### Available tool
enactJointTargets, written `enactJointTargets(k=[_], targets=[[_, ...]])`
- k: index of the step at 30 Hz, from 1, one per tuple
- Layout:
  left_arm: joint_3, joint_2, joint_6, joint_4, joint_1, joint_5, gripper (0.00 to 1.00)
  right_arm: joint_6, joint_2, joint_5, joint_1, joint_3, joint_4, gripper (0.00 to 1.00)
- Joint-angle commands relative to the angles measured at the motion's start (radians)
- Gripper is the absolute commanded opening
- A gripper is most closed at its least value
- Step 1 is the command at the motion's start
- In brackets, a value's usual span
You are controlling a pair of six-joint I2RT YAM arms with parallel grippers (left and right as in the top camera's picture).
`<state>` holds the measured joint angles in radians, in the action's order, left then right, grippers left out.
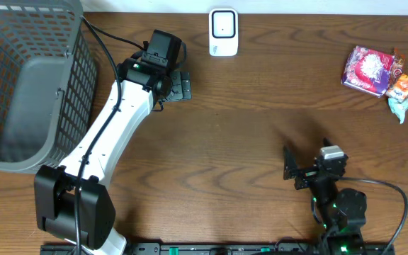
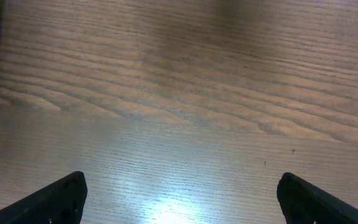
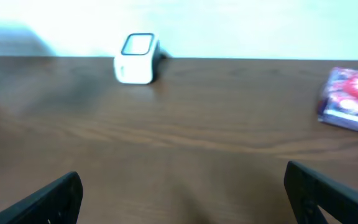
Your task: Scan the item barcode
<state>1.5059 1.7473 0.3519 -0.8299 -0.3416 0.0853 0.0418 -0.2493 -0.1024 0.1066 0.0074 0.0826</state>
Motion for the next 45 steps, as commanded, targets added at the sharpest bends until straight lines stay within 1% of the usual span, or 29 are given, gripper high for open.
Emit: enactJointTargets(k=[1, 5, 14, 18, 45], targets=[[0.016, 0.007, 0.005, -0.003, 0.003, 0.013, 0.98, 0.011, 0.073, 0.088, -0.011, -0.002, -0.05, 0.99], [0.016, 0.007, 0.005, -0.003, 0.003, 0.013, 0.98, 0.029, 0.145, 0.09, -0.052, -0.002, -0.154, 0.99], [0.016, 0.007, 0.005, -0.003, 0.003, 0.013, 0.98, 0.012, 0.245, 0.104, -0.085, -0.002, -0.16, 0.99], [0.016, 0.007, 0.005, -0.003, 0.003, 0.013, 0.98, -0.006, 0.245, 0.104, -0.087, -0.002, -0.161, 0.99], [0.016, 0.007, 0.005, -0.003, 0.003, 0.013, 0.98, -0.006, 0.244, 0.101, -0.086, -0.002, -0.159, 0.99]])
